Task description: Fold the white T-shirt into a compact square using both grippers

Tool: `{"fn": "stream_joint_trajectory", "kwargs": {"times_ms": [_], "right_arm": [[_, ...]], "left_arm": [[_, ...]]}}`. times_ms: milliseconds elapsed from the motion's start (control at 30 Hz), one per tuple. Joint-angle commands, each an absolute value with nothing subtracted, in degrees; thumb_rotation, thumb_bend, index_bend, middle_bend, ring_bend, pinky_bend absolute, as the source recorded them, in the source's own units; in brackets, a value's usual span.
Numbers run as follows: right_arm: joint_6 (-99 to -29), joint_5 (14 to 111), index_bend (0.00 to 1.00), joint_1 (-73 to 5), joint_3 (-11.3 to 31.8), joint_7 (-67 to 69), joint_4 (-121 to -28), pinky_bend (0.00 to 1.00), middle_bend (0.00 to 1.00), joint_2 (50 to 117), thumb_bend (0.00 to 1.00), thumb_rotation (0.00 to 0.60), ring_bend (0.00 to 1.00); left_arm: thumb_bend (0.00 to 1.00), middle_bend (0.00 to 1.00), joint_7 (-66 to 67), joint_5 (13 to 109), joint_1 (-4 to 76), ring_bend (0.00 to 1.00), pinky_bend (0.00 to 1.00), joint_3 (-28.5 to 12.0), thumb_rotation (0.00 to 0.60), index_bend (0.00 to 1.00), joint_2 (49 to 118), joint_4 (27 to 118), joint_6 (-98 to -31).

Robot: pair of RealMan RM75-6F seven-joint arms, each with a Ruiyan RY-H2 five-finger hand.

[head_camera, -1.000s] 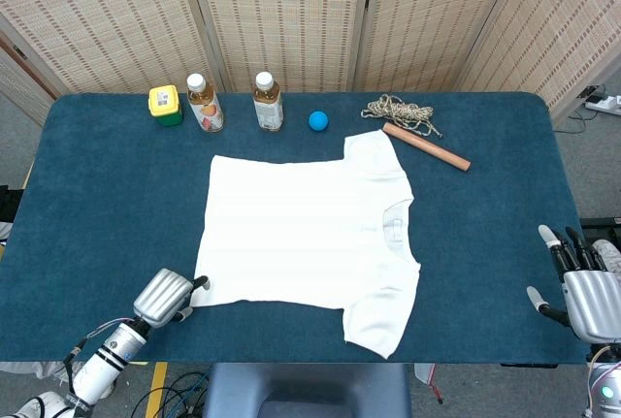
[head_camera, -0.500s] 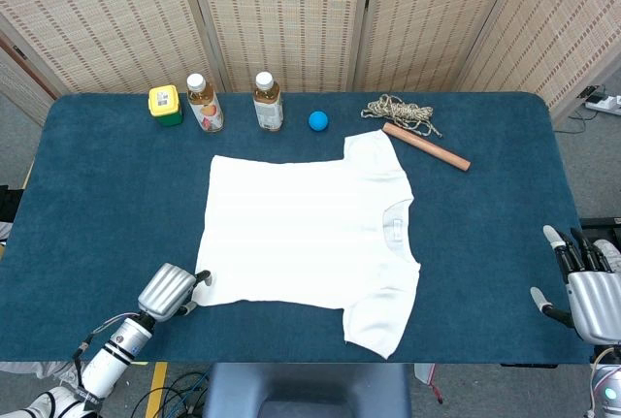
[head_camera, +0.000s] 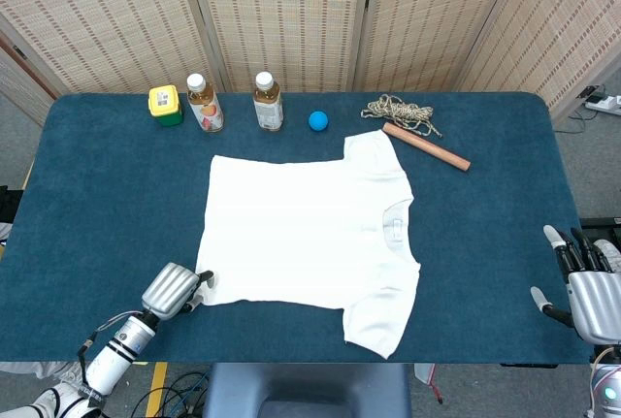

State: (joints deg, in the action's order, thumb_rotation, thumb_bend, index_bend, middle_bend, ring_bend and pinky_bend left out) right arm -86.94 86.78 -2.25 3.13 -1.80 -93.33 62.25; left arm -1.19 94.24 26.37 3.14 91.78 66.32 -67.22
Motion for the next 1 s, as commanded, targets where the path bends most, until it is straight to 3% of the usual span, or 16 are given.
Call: {"fn": "stream_joint_trajectory", "kwargs": {"times_ms": [33, 333, 567, 833, 1000], "right_arm": [[-86.9, 86.7, 0.01, -2.3, 3.1, -1.7, -93.2, 0.15, 0.12, 62.3, 0.27, 0.600, 0.08], [-86.4, 86.4, 0.01, -2.4, 3.2, -1.2, -92.6, 0.15, 0.12, 62.7, 0.27, 0.600, 0.08], [-86.5, 86.7, 0.01, -2.5, 3.2, -0.8, -92.3, 0.15, 0.12, 62.8, 0.27, 0.600, 0.08], [-87.3, 88.9, 0.01, -2.9, 3.1, -0.3, -92.4, 0.16, 0.14, 62.9, 0.27, 0.600, 0.08], [-88.4, 93.2, 0.01, -3.9, 2.6, 0.1, -91.8, 0.24, 0.25, 63.8, 0.29, 0.600, 0.21]], "left_arm": [[0.41, 0.93, -1.3, 94.2, 26.6, 0.84, 1.00, 3.3, 0.600, 0.52, 91.6, 66.5, -66.9], [0.45, 0.93, 0.6, 92.9, 27.3, 0.84, 1.00, 3.5, 0.600, 0.53, 90.7, 68.3, -64.6], [0.58, 0.94, 0.8, 92.8, 27.7, 0.85, 1.00, 3.5, 0.600, 0.59, 90.7, 68.6, -64.4], [0.59, 0.94, 1.3, 92.0, 27.1, 0.85, 1.00, 2.8, 0.600, 0.61, 91.5, 68.4, -65.9], [0.59, 0.95, -0.3, 91.7, 26.5, 0.85, 1.00, 2.4, 0.600, 0.61, 91.4, 69.4, -67.6]]}}
